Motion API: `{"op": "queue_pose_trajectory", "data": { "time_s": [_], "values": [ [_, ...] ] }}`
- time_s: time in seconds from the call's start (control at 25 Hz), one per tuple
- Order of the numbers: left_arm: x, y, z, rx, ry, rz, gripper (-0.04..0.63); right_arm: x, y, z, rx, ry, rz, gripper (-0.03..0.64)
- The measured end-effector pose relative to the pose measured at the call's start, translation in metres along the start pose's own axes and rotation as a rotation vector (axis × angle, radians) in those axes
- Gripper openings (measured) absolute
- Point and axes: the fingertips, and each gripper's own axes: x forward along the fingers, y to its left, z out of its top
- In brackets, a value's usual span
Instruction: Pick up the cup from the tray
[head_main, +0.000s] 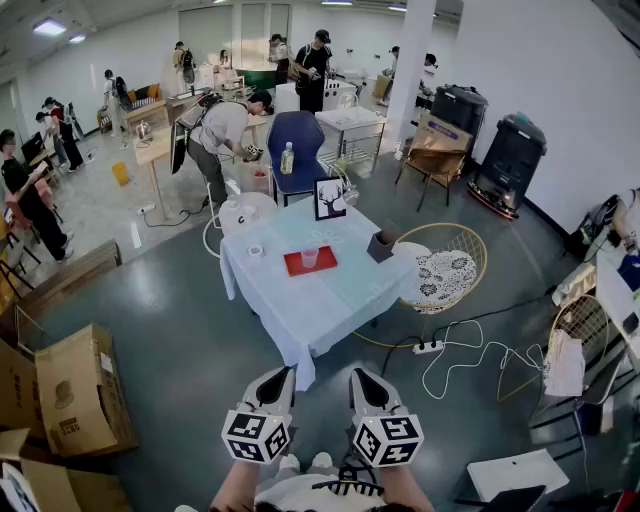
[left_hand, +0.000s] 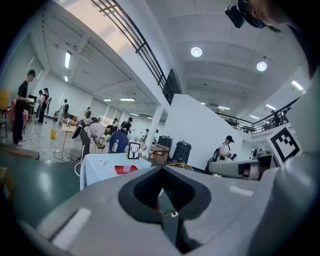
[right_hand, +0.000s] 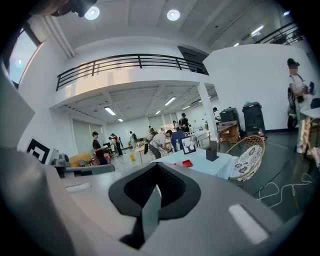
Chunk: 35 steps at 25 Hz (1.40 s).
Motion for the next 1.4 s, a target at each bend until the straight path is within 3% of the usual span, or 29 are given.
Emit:
{"op": "queue_pose_trajectory", "data": {
  "time_s": [0.96,1.16,1.4],
  "values": [
    [-0.001,-0.004,-0.001,-0.005,0.001,0.012,0.0,-0.001,-0.005,-0.002,-0.013,-0.001,-0.01,0.028],
    [0.004,-0.007,-0.001,-0.013,-0.002,0.018,0.0,0.004,-0.007,-0.001,-0.029,0.015,0.021,0.115],
    [0.013,-0.01,-0.001,-0.016,-0.01,0.038,0.0,0.008,-0.02,0.004,-0.037,0.012,0.03,0.144]
  ]
}}
